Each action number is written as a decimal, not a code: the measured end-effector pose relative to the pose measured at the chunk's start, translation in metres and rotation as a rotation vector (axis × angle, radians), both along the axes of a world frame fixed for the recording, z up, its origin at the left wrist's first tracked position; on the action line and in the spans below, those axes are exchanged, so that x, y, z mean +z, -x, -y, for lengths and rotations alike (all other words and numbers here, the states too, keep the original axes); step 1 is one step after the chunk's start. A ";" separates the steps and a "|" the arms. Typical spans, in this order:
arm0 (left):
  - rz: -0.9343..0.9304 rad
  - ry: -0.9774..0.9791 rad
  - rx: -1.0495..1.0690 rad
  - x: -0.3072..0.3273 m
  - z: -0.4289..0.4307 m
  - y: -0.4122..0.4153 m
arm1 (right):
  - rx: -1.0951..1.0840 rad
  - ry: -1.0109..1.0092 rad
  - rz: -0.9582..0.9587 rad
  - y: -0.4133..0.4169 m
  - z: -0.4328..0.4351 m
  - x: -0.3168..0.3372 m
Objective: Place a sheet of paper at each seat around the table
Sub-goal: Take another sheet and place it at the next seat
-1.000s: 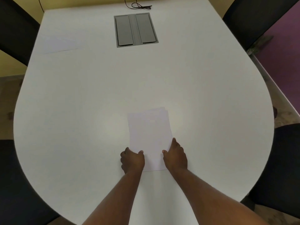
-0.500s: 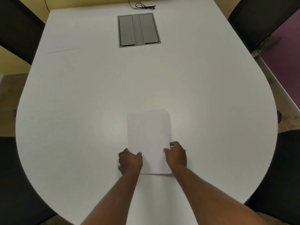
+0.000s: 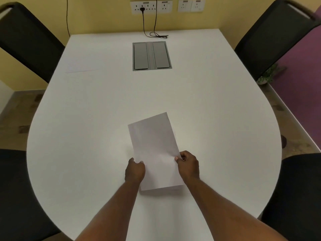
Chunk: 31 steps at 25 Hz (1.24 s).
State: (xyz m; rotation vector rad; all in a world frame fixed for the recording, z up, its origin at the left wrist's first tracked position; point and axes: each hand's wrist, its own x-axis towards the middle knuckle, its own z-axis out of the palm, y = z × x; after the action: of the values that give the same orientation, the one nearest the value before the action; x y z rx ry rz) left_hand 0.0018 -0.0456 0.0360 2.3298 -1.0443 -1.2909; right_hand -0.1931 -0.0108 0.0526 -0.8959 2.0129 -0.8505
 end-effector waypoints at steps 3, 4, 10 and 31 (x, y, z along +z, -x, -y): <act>-0.068 0.093 0.073 0.024 0.003 -0.004 | 0.006 0.054 0.014 0.004 0.002 0.021; -0.068 0.136 0.094 0.032 0.003 -0.007 | 0.013 0.069 0.014 0.005 0.002 0.027; -0.020 0.302 0.169 0.086 0.006 -0.036 | 0.065 0.113 0.025 -0.012 0.011 0.055; 0.062 0.490 0.168 0.188 0.042 -0.258 | 0.192 0.188 0.085 -0.203 0.024 0.094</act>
State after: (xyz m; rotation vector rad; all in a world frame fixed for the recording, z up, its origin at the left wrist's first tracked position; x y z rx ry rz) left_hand 0.2595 -0.0876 0.2244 2.0368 -1.0193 -0.7944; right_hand 0.0094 -0.0346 0.1463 -1.1200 1.7628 -0.9631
